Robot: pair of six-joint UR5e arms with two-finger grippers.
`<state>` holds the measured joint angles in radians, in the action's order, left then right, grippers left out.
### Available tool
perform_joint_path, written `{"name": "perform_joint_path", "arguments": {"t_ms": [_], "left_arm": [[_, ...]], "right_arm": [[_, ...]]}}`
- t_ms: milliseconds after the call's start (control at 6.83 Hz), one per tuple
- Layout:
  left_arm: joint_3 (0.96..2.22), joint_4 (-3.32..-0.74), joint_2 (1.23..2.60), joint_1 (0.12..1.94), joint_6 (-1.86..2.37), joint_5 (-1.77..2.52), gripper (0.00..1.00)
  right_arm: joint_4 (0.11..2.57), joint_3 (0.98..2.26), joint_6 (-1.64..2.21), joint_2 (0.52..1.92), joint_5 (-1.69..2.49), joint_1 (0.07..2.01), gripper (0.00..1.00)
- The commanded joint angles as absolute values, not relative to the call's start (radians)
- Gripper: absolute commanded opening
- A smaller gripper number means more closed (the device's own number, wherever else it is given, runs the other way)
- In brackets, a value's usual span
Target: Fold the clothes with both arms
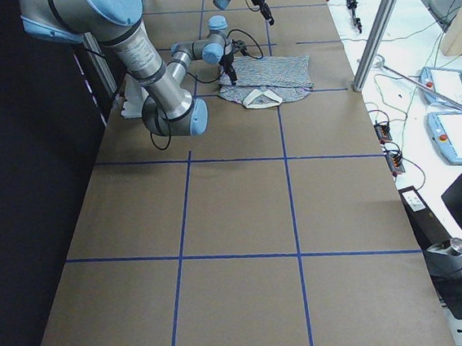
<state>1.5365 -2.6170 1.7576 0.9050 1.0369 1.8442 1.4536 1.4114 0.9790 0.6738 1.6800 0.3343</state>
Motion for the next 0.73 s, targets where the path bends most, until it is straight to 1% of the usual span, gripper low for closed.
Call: {"name": "perform_joint_path", "arguments": {"t_ms": [0,293,440,586], "left_arm": [[1.537,-2.618,1.755,0.905,1.037,1.845,0.45],[1.537,-2.617,1.755,0.905,1.037,1.845,0.45],[1.539,-2.618,1.755,0.905,1.037,1.845,0.45],[1.539,-2.619,1.755,0.905,1.037,1.845,0.45]], "right_arm": [[1.476,1.413,0.947,0.68,1.625,0.307,1.0],[1.503,1.439,0.899,0.71,1.62,0.308,1.0],[1.509,1.509,0.841,0.779,1.612,0.313,1.0],[1.511,1.61,0.778,0.878,1.609,0.336,1.0]]}}
